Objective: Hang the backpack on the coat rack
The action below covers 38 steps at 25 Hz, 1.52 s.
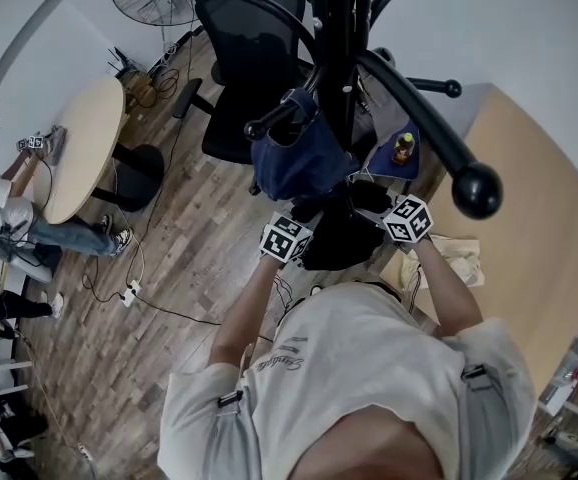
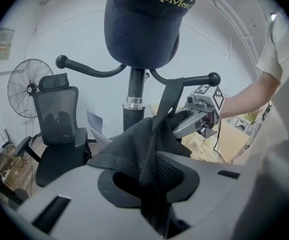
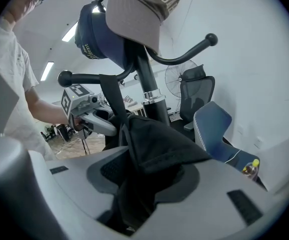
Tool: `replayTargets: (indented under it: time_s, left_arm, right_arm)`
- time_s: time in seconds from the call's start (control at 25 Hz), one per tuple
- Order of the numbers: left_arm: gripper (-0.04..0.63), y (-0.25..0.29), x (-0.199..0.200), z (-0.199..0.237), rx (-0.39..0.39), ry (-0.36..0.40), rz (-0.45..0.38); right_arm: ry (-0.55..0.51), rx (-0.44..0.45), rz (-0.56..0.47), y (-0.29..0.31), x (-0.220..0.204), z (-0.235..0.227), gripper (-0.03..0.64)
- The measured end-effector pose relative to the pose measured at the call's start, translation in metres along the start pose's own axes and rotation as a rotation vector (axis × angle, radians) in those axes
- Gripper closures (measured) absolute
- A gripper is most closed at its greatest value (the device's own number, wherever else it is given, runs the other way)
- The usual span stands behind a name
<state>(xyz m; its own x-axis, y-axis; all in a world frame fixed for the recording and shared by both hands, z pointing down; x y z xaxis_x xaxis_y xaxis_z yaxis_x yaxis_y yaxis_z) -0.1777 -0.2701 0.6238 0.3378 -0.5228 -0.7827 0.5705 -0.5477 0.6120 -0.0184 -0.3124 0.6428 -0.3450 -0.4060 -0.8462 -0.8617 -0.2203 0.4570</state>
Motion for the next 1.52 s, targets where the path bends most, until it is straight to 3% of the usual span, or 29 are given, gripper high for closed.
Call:
replayTargets:
  time_s: [0.16,0.32,0.64,0.72,0.84,0.96,1.2,1.36,1.52]
  left_arm:
    - [0.506,-0.002,-0.004,-0.001,-0.009,-0.009,0.015]
    - [0.431,-0.011,-0.011,-0.001,-0.015,-0.008,0.026]
    - [0.417,-0.037,-0.025,-0.006,0.044,-0.069,-0.021]
    - [0.42,-0.045,-0.022,-0.01,0.08,-0.069,-0.044]
    - [0.474,-0.061,-0.021,-0.021,0.129,-0.09,-0.082]
    - [0.557,-0.073,-0.016,-0.034,0.159,-0.072,-0.107]
    - [0.572,-0.107,-0.007,-0.066,0.148,-0.017,-0.151]
    - [0.572,-0.116,0.013,-0.077,0.141,-0.006,-0.211]
    - [0.572,-0.145,0.037,-0.082,0.13,0.01,-0.323]
  right_arm:
    - [0.036,-0.054,-0.019,-0.009,-0.005,-0.001,0.437]
    - [0.042,-0.101,-0.043,-0.021,-0.011,0.001,0.426]
    - [0.035,-0.233,-0.138,-0.063,-0.016,0.008,0.441]
    - [0.016,-0.248,-0.167,-0.074,-0.011,0.016,0.474]
    - [-0.014,-0.245,-0.224,-0.088,-0.003,0.036,0.615]
    - [-0.032,-0.214,-0.277,-0.097,0.01,0.055,0.623]
    - [-0.114,-0.17,-0.293,-0.103,0.03,0.101,0.623]
    - [-0.173,-0.212,-0.293,-0.107,0.042,0.112,0.623]
    - [-0.178,-0.277,-0.339,-0.117,0.058,0.138,0.623]
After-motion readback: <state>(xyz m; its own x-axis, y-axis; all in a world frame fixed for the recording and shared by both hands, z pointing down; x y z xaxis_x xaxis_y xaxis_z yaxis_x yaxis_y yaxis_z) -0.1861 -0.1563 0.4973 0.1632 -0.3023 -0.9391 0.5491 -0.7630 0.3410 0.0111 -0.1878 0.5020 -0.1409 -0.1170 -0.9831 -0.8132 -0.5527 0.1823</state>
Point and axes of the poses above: the fingertips, and each gripper's own axes: y forward along the fingers, z to its left, x out of its top, the point moved 5 cm from there along -y, backward along the fingers
